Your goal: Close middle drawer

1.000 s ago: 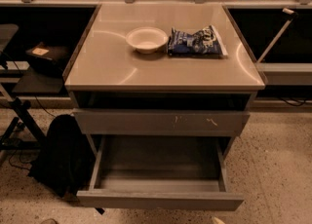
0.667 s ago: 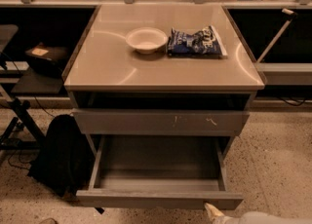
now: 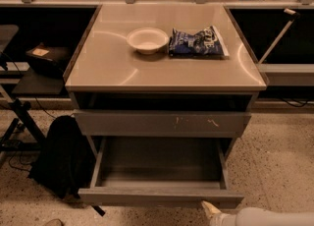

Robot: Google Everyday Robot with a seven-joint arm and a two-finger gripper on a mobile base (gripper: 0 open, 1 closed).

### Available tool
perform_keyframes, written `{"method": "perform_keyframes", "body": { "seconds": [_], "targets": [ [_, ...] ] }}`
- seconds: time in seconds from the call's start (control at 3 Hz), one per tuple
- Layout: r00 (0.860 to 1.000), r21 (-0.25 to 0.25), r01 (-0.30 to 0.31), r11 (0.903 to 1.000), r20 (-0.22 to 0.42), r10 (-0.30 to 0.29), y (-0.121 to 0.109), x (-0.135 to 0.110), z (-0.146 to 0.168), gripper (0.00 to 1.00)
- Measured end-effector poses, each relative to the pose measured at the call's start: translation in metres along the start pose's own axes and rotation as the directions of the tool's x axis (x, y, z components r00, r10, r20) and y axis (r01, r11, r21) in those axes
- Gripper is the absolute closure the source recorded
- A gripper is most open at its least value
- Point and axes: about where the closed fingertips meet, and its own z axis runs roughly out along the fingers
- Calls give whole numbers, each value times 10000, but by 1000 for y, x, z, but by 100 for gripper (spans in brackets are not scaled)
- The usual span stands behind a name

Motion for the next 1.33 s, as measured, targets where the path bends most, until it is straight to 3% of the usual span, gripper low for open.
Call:
{"method": "perform_keyframes", "body": {
  "seconds": [0.33, 0.67, 1.0, 1.33],
  "targets": [
    [10000, -303, -49, 9995, -8, 49, -20, 8, 14, 0],
    [10000, -304, -50, 9995, -8, 50, -19, 8, 14, 0],
    [10000, -434, -22, 9991, -17, 21, -52, 1, 32, 0],
    [10000, -434, -23, 9991, -17, 22, -51, 1, 32, 0]
  ]
}}
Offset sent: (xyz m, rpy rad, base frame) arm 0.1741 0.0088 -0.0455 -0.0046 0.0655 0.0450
